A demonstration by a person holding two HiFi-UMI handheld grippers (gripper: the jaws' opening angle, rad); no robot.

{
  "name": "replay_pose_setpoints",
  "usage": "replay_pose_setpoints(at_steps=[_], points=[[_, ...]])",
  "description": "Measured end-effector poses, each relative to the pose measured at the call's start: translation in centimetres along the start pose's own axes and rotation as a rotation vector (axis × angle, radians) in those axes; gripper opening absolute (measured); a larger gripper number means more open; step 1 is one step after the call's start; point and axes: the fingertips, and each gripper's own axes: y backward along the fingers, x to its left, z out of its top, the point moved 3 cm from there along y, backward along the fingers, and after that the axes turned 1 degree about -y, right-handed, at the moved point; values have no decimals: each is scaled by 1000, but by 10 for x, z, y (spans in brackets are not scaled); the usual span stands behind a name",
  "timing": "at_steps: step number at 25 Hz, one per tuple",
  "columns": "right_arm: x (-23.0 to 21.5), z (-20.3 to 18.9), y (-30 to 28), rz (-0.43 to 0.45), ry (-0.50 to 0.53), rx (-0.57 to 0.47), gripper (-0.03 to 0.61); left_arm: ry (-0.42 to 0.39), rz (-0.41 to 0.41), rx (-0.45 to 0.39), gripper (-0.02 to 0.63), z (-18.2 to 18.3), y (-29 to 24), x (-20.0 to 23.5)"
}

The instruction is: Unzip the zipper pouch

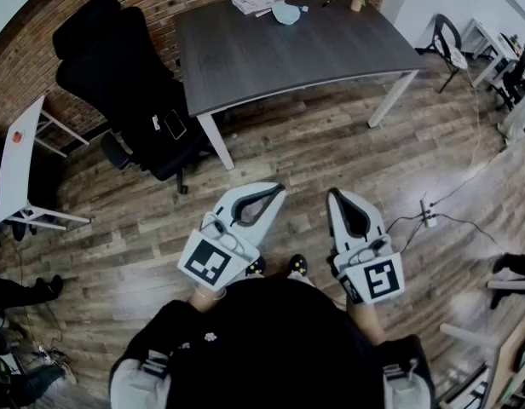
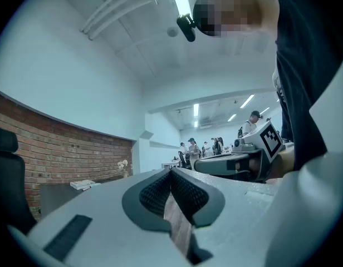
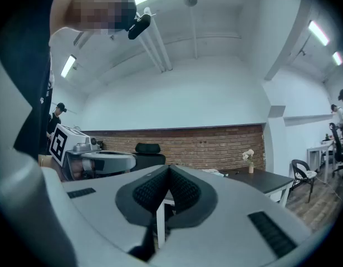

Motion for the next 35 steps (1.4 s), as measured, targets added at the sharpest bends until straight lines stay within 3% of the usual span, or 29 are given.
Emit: replay_pose_setpoints(at_steps=[11,29,35], points=[[-10,-2,11,21,-38,-47,-2,10,8,10,2,-5,-9,-12],[-93,-14,50,53,-75,-43,0,-2,65,20,2,-3,-78,-53],[-105,-18,45,60,-90,-43,2,3,87,24,3,-9,-87,-47]])
